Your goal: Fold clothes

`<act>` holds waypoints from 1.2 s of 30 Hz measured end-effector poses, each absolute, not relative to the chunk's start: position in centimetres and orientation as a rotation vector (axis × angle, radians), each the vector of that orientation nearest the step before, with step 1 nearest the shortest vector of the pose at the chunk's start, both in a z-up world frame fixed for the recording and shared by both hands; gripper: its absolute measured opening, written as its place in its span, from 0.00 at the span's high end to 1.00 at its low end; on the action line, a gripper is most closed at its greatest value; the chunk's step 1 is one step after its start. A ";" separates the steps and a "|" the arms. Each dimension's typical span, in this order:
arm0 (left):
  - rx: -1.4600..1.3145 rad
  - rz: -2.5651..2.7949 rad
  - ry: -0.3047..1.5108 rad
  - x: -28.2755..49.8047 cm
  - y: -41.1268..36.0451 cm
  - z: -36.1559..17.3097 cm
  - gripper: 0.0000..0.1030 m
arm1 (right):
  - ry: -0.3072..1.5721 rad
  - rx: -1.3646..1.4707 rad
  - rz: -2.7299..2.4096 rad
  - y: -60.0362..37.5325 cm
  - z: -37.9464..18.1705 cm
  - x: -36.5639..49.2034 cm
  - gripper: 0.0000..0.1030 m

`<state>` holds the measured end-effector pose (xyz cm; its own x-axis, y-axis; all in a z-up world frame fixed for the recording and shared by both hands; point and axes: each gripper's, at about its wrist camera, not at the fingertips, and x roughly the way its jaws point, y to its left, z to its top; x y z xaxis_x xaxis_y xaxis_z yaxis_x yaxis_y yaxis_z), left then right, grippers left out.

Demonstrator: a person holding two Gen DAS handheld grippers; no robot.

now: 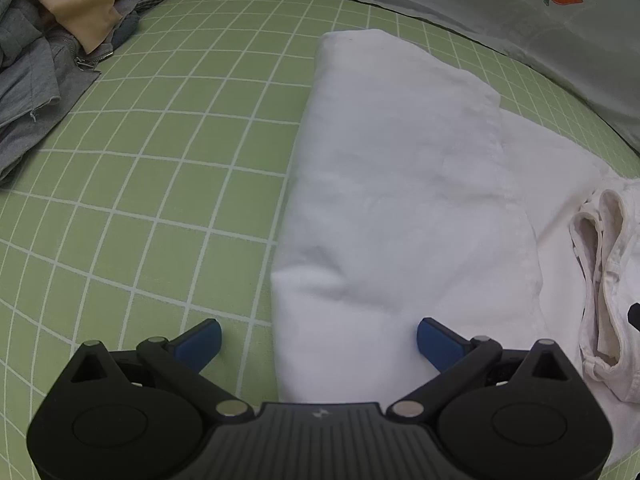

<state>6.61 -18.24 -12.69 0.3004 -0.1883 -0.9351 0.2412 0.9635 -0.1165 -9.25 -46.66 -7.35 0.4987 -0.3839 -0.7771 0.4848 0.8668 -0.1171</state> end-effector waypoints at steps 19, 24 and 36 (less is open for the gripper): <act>-0.154 -0.332 1.135 5.3 -19.0 -8.6 0.90 | 0.904 0.274 -0.710 -52.9 -6.9 -15.4 0.05; -0.339 -0.340 1.074 2.8 -22.7 -4.8 0.92 | 0.881 0.310 -0.602 -58.1 -6.5 -15.7 0.05; -0.593 -0.518 1.228 0.4 -41.6 -6.3 0.91 | 0.917 0.447 -0.563 -69.4 -7.2 -19.6 0.06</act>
